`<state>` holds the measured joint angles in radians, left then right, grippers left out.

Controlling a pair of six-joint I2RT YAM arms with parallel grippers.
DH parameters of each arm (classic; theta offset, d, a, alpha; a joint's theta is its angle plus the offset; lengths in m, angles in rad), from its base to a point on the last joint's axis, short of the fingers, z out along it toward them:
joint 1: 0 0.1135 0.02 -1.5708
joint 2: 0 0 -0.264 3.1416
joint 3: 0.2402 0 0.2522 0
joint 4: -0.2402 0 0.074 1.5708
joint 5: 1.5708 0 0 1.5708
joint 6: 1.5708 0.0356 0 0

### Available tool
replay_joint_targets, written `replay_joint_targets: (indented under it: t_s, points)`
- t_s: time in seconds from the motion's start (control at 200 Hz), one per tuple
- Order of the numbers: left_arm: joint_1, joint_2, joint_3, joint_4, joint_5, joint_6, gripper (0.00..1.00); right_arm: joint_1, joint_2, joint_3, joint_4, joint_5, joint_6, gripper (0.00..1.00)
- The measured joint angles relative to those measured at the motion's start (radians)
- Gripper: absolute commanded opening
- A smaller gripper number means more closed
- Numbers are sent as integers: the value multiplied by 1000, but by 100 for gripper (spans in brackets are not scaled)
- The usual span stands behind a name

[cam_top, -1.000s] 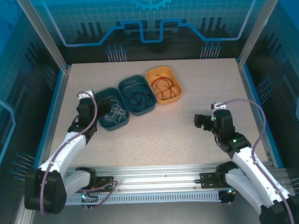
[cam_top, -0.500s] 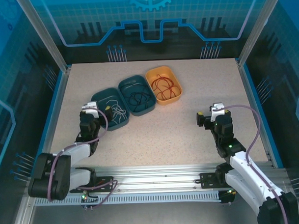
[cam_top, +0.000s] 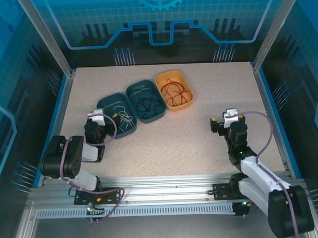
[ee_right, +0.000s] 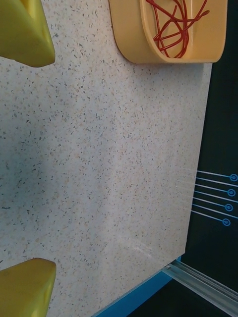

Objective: Untangle the cables

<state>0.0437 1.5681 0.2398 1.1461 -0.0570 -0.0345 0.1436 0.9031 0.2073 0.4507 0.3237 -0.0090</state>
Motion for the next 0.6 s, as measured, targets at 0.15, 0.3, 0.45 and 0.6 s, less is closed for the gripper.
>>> replay_joint_targets:
  t_s: [0.15, 0.3, 0.45, 0.6]
  points:
    - [22, 0, 64, -81, 44, -17, 99, -37, 142, -4, 125, -40, 1, 100]
    - [22, 0, 92, -114, 81, -16, 99, -59, 281, 2, 226, -86, 8, 100]
    - [22, 0, 92, -130, 90, -16, 99, -68, 413, 52, 315, -142, 12, 100]
    - [22, 0, 92, -131, 92, -15, 99, -72, 571, 99, 452, -187, 16, 100]
